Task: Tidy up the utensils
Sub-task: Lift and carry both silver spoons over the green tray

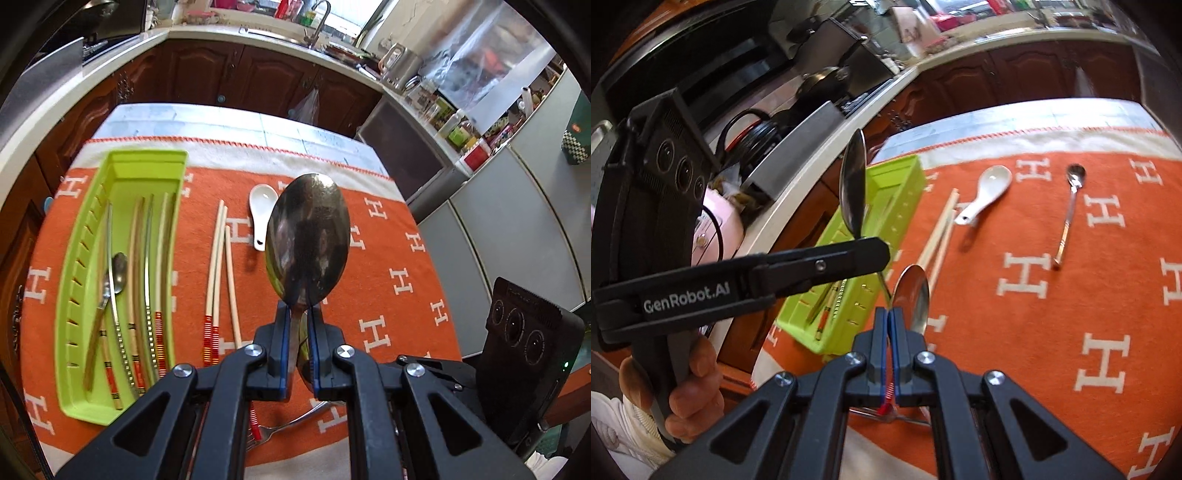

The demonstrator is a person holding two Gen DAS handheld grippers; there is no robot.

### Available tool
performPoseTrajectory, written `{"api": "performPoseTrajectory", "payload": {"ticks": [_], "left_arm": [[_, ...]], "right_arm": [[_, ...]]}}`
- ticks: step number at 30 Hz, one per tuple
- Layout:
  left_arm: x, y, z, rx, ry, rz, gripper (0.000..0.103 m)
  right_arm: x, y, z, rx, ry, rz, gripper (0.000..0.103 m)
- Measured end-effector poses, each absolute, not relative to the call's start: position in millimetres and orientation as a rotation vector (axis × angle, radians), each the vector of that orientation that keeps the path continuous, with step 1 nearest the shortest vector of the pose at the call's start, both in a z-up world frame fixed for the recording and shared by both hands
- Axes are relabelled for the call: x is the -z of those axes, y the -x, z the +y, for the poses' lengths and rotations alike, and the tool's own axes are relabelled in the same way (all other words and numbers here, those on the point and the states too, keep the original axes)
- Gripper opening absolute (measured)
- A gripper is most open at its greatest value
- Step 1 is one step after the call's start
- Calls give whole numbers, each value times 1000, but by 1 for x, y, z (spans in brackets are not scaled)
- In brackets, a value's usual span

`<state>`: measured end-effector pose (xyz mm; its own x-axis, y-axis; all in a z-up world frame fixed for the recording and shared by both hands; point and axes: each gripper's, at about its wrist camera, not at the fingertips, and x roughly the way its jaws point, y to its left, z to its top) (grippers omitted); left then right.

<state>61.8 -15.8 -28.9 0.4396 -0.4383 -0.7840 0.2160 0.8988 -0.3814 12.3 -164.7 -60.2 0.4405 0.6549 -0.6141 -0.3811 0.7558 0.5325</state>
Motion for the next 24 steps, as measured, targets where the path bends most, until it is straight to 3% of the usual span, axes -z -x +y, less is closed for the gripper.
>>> {"api": "performPoseTrajectory", "payload": {"ticks": [16, 24], "left_arm": [[-46, -17, 53, 363, 251, 884, 6], [-48, -7, 96, 246, 254, 929, 6]], "right_arm": [[-1, -1, -130, -754, -243, 806, 1], [-7, -8, -85, -848, -215, 819, 1]]}}
